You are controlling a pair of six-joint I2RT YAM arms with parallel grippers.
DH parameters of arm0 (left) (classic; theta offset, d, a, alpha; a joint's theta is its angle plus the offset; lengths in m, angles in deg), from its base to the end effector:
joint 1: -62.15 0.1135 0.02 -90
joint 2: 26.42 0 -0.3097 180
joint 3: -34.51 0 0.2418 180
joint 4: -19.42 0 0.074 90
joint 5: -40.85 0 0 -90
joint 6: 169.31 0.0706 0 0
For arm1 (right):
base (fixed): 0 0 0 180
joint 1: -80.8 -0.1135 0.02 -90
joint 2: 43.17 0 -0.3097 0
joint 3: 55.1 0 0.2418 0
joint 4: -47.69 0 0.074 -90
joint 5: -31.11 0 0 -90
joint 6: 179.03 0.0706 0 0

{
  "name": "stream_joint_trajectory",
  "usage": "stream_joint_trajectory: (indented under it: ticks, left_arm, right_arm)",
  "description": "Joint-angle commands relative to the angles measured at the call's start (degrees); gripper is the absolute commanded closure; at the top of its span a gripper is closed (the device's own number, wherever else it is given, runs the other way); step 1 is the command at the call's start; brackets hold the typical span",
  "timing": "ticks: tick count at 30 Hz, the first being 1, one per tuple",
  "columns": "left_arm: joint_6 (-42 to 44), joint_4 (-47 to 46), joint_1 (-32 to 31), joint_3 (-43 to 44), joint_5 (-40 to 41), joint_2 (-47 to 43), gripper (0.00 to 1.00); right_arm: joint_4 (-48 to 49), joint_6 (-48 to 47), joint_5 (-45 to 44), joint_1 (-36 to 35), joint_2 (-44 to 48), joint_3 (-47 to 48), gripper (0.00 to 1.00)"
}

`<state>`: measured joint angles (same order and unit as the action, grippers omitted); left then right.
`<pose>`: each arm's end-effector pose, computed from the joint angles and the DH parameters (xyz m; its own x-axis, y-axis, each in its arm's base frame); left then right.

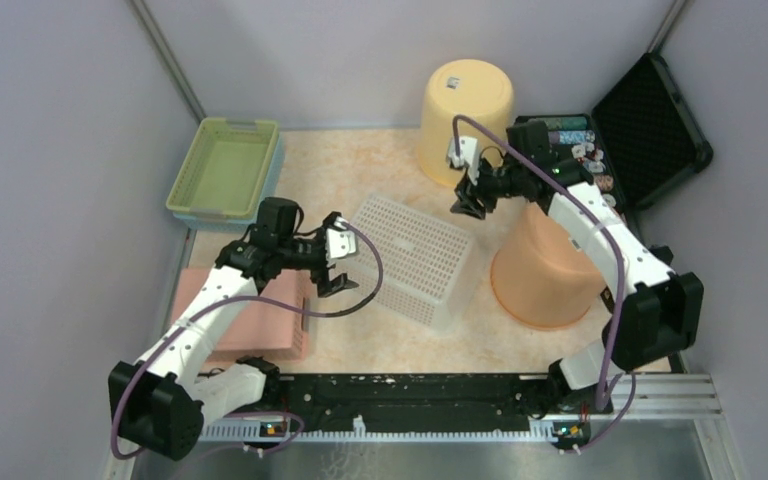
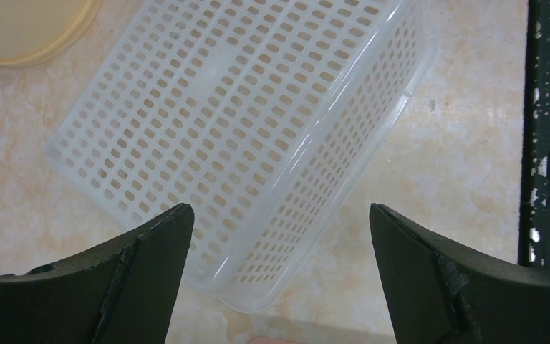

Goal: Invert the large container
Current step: Move the container to the center of the board.

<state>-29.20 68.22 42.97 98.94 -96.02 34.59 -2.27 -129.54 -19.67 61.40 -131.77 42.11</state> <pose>0.1693 -0.1134 0.3118 0.1127 0.5162 -0.8490 0.9704 0.1267 0.2058 0.3135 0.1577 0.3743 -0.0158 -0.5391 -0.8421 -0.9408 0.2932 -0.1700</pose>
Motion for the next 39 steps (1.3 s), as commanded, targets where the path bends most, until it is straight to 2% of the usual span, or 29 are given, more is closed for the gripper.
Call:
stream_joint_trajectory:
  ticks: [1,6,12,17,20,33,39]
  left_arm:
    - [1.05,-6.83,-0.82,-0.99,3.92,1.77,0.01]
    - [0.2,-12.48,-1.89,-2.46,9.57,3.75,0.01]
    - [2.0,-14.37,-3.1,-3.54,13.25,5.96,0.01]
    - [4.34,-12.68,-4.2,-3.96,13.94,7.41,0.01]
    - [4.22,-13.33,-4.84,-4.03,17.16,8.8,0.01]
    - [-5.68,-19.9,-5.16,-0.51,35.06,15.02,0.01]
    - [-6.76,-19.88,-5.15,0.1,36.83,15.98,0.01]
  right_arm:
    - [-12.07,-12.05,-1.59,-2.77,6.88,-7.21,0.52]
    - [-13.42,-17.65,-7.79,-6.24,13.18,-16.8,0.49]
    - [-11.64,-18.21,-11.31,-8.33,16.05,-22.3,0.48]
    - [-6.27,-15.97,-13.63,-10.16,15.71,-26.24,0.47]
    - [-0.7,-13.43,-15.09,-10.85,15.38,-28.56,0.46]
    - [14.2,-6.0,-17.42,-12.53,8.42,-28.25,0.46]
    - [18.64,-2.85,-20.01,-13.11,2.65,-25.16,0.45]
